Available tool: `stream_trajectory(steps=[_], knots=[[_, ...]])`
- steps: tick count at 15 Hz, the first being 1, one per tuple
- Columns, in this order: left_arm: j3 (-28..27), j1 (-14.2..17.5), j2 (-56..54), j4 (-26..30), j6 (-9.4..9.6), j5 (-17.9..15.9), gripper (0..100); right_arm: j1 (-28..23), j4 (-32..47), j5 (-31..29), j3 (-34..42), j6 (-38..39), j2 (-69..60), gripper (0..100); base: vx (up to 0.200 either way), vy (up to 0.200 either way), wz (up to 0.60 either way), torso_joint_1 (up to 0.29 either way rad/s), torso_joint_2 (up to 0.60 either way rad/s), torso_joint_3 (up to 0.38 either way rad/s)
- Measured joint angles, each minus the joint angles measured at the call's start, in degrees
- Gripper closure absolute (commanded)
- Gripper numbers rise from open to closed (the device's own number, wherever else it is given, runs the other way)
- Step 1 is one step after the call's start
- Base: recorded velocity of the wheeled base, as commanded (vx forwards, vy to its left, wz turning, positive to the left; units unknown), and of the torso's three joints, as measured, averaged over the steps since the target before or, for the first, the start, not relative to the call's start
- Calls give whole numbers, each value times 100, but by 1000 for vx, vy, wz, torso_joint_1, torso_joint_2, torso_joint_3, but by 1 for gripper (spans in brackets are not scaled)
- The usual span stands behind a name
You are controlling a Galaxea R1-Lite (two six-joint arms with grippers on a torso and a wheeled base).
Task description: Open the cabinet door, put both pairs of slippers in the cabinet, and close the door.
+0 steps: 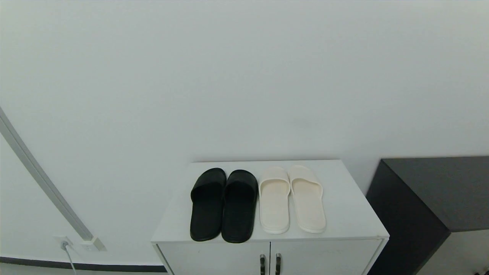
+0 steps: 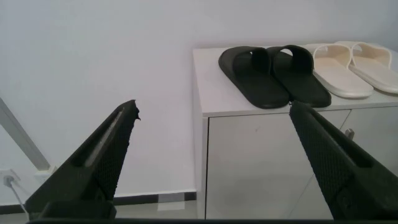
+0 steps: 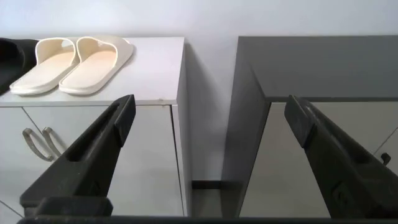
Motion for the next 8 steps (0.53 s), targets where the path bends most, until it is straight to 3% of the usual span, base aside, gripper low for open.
stream_trajectory(steps=[3,5,8], knots=[[0,0,0,0,6,-2,0,-2,-134,-51,-165,68,34,0,0,0,0,0,0,0],[0,0,0,0,37,-2,0,-13,-115,-2,-848,137,321,0,0,0,0,0,0,0],[0,0,0,0,57,-2,0,-13,123,581,-1314,148,1220,0,0,0,0,0,0,0]])
